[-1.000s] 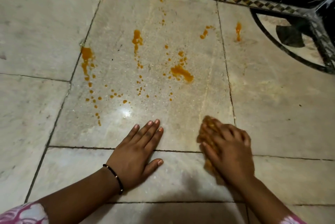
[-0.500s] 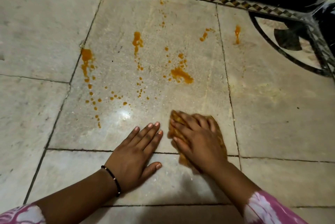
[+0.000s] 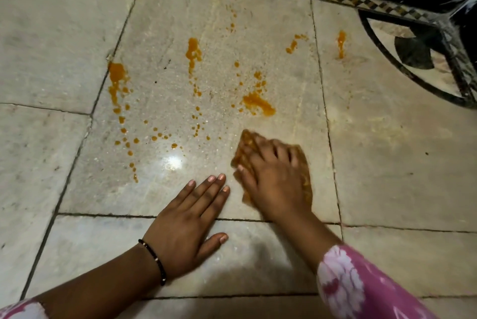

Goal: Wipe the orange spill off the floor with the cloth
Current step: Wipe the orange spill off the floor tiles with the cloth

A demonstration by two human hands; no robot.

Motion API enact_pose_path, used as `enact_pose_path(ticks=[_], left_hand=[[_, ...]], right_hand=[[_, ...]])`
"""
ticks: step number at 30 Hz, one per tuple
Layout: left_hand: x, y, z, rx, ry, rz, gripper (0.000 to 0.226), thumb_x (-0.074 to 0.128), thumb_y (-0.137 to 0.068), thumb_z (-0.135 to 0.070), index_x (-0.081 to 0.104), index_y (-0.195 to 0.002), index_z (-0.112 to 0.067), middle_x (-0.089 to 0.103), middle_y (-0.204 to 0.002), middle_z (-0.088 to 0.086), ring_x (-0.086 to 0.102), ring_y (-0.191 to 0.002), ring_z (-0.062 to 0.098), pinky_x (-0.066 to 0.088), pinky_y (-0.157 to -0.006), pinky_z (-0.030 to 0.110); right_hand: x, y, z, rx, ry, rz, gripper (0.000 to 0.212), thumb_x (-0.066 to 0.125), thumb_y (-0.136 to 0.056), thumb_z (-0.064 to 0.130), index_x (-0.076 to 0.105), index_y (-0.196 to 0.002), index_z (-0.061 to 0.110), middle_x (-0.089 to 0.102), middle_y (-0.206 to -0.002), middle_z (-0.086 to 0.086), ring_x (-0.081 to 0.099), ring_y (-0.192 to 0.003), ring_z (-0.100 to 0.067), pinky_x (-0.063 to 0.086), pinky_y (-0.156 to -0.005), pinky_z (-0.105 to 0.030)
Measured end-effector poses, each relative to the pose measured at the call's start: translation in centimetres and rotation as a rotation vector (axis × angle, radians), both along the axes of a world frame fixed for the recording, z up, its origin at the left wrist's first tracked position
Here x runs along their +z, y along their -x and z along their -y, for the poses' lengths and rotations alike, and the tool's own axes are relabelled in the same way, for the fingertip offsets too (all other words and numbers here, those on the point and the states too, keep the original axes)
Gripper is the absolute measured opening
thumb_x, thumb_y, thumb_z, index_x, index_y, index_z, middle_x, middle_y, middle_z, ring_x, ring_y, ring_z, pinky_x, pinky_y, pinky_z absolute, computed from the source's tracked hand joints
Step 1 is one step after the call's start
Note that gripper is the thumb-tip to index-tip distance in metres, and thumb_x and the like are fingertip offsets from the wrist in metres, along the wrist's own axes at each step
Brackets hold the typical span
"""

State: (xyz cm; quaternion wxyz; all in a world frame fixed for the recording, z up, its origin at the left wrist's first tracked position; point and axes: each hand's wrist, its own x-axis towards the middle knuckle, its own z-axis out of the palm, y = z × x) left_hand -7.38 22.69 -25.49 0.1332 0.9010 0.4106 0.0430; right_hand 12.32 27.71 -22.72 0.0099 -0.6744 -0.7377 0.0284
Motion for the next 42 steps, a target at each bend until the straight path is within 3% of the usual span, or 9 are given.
enact_pose_path(ticks=[3,6,11,15,21,28,32,37,42], left_hand=[[0.0,0.0,0.0,0.003,0.003,0.018,0.069,0.027,-0.094,-0.056,0.029,-0.147,-0.011,0.025,-0.155,0.008,0.023,-0.142,0.021,0.019,-0.111,0.04],[-0.1,0.0,0.0,0.004,0.004,0.014,0.069,0.028,-0.094,-0.055,0.028,-0.147,-0.011,0.024,-0.155,0.008,0.021,-0.143,0.021,0.017,-0.113,0.039],[0.0,0.1,0.0,0.005,0.012,0.001,0.07,0.029,-0.093,-0.055,0.028,-0.148,-0.011,0.023,-0.155,0.008,0.02,-0.143,0.021,0.016,-0.113,0.039],[0.1,0.2,-0.2,-0.015,0.013,0.01,0.07,0.031,-0.093,-0.056,0.028,-0.147,-0.012,0.024,-0.155,0.008,0.019,-0.143,0.02,0.014,-0.113,0.036],[0.2,1.1,-1.0,-0.072,0.019,0.023,0.071,0.036,-0.091,-0.056,0.032,-0.146,-0.011,0.028,-0.153,0.008,0.026,-0.141,0.021,0.021,-0.111,0.036],[0.2,1.2,-0.9,-0.074,0.025,0.031,0.071,0.035,-0.092,-0.056,0.032,-0.146,-0.009,0.027,-0.154,0.008,0.023,-0.142,0.021,0.02,-0.111,0.036],[0.3,1.3,-0.7,-0.014,0.011,0.061,0.078,0.039,-0.09,-0.059,0.028,-0.146,-0.005,0.02,-0.156,0.012,0.017,-0.144,0.023,0.017,-0.114,0.037],[1.0,1.8,-0.5,0.127,0.005,0.06,0.087,0.041,-0.087,-0.062,0.023,-0.147,-0.002,0.014,-0.157,0.016,0.01,-0.145,0.026,0.012,-0.115,0.043],[1.3,4.4,0.2,0.144,0.024,-0.014,0.086,0.035,-0.088,-0.064,0.023,-0.148,-0.004,0.014,-0.157,0.014,0.011,-0.145,0.027,0.009,-0.115,0.045]], right_hand=[[0.4,-2.1,6.7,0.011,0.076,0.047,0.051,0.033,-0.088,0.051,0.047,-0.134,0.034,0.04,-0.147,0.008,0.044,-0.124,-0.025,0.022,-0.103,-0.045],[0.7,-7.2,9.9,-0.194,0.061,0.102,0.052,0.031,-0.088,0.051,0.053,-0.131,0.031,0.047,-0.142,0.002,0.045,-0.117,-0.025,0.031,-0.096,-0.045],[0.5,-9.8,2.7,-0.482,-0.004,0.051,0.046,0.03,-0.095,0.051,0.049,-0.133,0.033,0.033,-0.149,0.007,0.036,-0.119,-0.025,0.031,-0.095,-0.044],[0.0,-5.8,-2.0,-0.281,0.005,0.008,0.046,0.033,-0.093,0.051,0.049,-0.132,0.033,0.032,-0.151,0.004,0.035,-0.124,-0.029,0.024,-0.101,-0.046],[0.9,-5.7,9.9,0.233,0.113,0.051,0.046,0.037,-0.089,0.047,0.048,-0.132,0.034,0.04,-0.146,0.005,0.043,-0.124,-0.025,0.024,-0.105,-0.045],[0.7,-9.3,2.2,-0.364,-0.017,0.051,0.051,0.025,-0.092,0.051,0.049,-0.133,0.03,0.038,-0.147,0.001,0.038,-0.12,-0.029,0.03,-0.098,-0.048],[-0.1,-2.7,-2.8,-0.205,0.009,0.037,0.05,0.032,-0.091,0.047,0.051,-0.132,0.027,0.038,-0.147,-0.005,0.036,-0.123,-0.034,0.026,-0.102,-0.049],[0.2,1.5,6.3,0.097,0.056,0.03,0.05,0.038,-0.084,0.05,0.054,-0.128,0.032,0.043,-0.144,0.001,0.041,-0.123,-0.029,0.022,-0.104,-0.046],[0.4,-4.7,8.2,-0.165,0.062,0.073,0.051,0.035,-0.085,0.048,0.056,-0.128,0.031,0.046,-0.143,0.001,0.045,-0.117,-0.029,0.028,-0.099,-0.046]])
